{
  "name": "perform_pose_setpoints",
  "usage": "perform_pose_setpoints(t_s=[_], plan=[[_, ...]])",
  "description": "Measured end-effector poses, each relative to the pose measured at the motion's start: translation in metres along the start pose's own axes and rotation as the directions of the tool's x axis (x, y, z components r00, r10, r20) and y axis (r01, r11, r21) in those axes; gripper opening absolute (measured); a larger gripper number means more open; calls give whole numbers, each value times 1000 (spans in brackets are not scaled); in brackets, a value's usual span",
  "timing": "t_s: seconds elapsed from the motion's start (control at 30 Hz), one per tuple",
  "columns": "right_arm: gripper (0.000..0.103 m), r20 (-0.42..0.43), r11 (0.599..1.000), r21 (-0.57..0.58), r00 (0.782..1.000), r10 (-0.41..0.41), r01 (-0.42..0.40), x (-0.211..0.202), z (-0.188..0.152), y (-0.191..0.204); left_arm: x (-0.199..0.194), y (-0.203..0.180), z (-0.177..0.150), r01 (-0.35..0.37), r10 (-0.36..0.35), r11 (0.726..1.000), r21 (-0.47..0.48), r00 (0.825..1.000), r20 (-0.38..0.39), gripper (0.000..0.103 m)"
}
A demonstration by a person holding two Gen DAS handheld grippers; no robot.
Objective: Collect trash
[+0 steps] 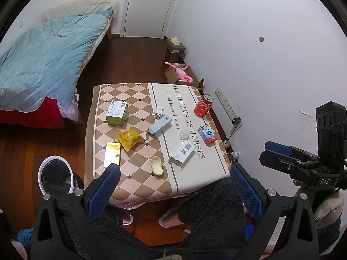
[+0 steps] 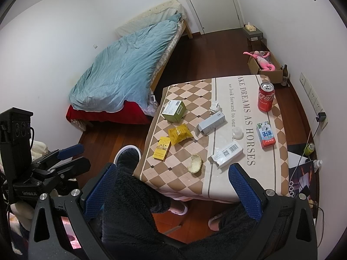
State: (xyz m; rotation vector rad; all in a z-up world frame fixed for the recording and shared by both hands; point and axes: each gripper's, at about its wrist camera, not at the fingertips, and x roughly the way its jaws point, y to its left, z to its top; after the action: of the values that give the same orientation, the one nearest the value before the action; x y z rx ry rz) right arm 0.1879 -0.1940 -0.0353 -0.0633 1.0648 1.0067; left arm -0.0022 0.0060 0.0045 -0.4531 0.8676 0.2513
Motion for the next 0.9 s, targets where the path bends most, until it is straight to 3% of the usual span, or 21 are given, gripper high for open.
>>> perform_pose_setpoints(t_s=[0.9], plan=[[103, 4, 1000, 11, 1000, 3, -3, 4, 0, 0, 3, 0, 0, -11, 11, 1000, -4, 1000, -2, 103]])
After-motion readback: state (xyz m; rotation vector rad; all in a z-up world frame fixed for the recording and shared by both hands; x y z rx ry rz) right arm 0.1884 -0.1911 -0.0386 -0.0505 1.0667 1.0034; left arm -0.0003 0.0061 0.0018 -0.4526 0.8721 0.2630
